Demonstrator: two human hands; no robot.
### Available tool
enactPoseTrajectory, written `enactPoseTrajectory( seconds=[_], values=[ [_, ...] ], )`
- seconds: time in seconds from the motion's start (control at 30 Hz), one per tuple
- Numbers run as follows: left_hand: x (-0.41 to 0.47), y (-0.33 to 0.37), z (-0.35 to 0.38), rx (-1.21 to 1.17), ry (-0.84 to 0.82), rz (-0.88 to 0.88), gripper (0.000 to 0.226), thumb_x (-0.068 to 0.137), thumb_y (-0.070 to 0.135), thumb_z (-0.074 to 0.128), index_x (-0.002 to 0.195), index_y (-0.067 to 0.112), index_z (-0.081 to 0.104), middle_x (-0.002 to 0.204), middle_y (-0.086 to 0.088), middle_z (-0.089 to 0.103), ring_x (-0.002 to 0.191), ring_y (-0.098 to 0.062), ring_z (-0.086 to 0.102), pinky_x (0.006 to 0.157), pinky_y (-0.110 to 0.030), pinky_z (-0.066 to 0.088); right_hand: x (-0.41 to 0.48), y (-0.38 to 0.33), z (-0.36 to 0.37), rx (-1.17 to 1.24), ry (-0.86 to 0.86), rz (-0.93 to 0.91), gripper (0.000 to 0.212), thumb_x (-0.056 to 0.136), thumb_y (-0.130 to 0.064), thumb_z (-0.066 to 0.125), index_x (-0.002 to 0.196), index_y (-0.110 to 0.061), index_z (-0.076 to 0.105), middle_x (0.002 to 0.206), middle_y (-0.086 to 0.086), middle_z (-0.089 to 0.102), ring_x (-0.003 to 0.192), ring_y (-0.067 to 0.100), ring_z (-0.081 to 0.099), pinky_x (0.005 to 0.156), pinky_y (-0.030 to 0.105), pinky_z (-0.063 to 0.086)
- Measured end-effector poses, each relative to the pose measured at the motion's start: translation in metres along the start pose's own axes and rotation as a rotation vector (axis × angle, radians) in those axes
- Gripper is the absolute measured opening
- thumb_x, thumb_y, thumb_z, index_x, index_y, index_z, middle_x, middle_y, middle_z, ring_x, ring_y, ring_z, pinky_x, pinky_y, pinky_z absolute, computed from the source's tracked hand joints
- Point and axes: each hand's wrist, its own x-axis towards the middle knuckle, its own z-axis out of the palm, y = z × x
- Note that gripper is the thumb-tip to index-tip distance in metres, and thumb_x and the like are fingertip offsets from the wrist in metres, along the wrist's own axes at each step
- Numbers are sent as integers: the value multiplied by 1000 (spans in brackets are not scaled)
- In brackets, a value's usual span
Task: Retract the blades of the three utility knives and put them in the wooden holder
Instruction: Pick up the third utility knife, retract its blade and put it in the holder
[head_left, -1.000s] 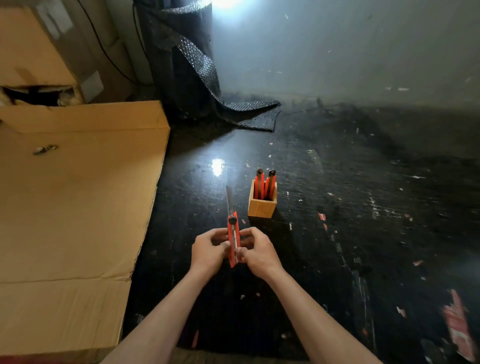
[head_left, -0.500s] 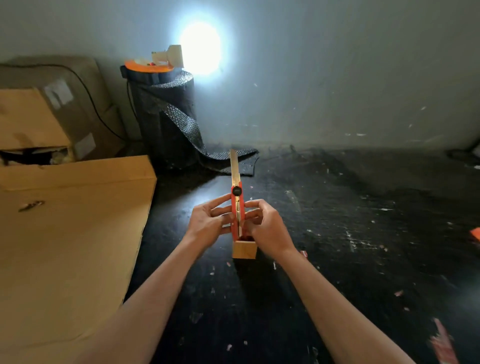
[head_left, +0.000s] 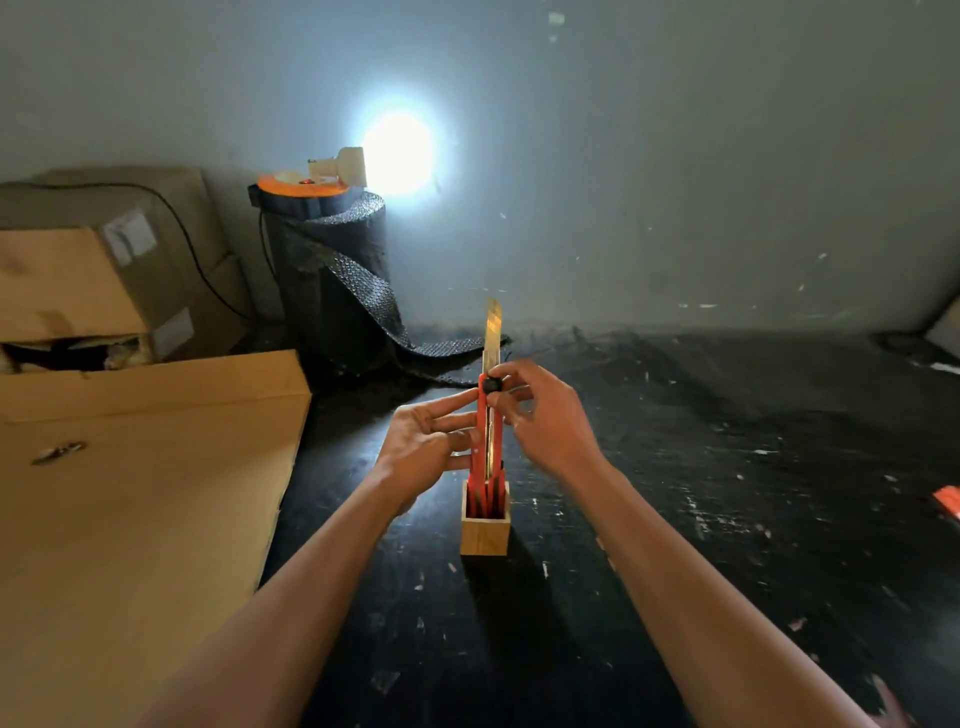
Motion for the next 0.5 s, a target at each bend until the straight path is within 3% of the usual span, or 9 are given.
enactPoseTrajectory(
  seconds=[0.13, 0.27, 0.5],
  values=[
    [-3, 2, 0, -17, 3, 8, 64, 86, -29, 46, 124, 18, 67, 96, -5, 82, 85, -22, 79, 67, -36, 65, -1, -2, 0, -2, -49, 12, 22, 95, -15, 68, 115, -23, 67, 112, -4, 69, 100, 7, 65, 87, 28, 57],
    [-3, 7, -2, -31, 16, 14, 61, 86, -27, 51, 130, 13, 67, 100, -8, 81, 86, -23, 79, 67, -36, 65, -5, -6, -2, 7, -63, 13, 22, 94, -14, 69, 115, -20, 69, 115, -3, 70, 103, 10, 64, 79, 13, 46],
    [-3, 19, -5, -62, 16, 17, 57, 88, -24, 53, 127, 15, 68, 99, -5, 82, 87, -21, 80, 64, -33, 64, -19, -4, 1, 24, -94, 13, 21, 93, -16, 71, 112, -24, 69, 110, -12, 68, 101, 5, 63, 77, 10, 46]
  ],
)
